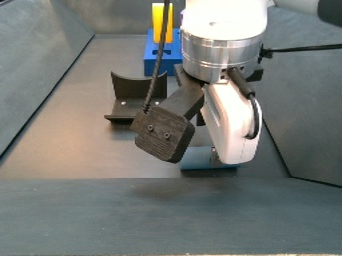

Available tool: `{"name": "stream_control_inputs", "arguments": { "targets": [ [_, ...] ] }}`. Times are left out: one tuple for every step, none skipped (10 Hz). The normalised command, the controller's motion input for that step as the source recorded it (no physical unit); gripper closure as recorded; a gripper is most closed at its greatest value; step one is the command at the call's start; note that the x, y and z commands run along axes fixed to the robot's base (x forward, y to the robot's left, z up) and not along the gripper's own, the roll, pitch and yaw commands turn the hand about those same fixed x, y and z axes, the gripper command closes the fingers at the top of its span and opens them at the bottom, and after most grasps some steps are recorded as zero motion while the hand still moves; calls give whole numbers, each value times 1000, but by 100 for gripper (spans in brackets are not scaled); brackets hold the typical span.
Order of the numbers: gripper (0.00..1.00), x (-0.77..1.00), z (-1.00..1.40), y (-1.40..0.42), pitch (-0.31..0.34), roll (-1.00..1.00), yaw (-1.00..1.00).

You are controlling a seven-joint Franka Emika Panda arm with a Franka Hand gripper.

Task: Pick up the oval object. Move up. Place the oval object on the fixture. Regrasp the oval object. Move to above the board. Insert the oval object.
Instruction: Pick up the oval object.

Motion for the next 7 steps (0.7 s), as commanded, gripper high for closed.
{"name": "stream_control_inputs", "arguments": {
  "targets": [
    [0,0,-197,0,-124,-74,0],
    [0,0,-269,0,-187,-143,0],
    [0,-17,-326,0,-250,-324,0],
    [0,0,-114,0,-273,-449,0],
    [0,0,-174,43,-277,-430,-31],
    [0,0,-291,157,-250,-376,-14],
    [0,-40,-446,106,-231,-256,0]
  ]
}}
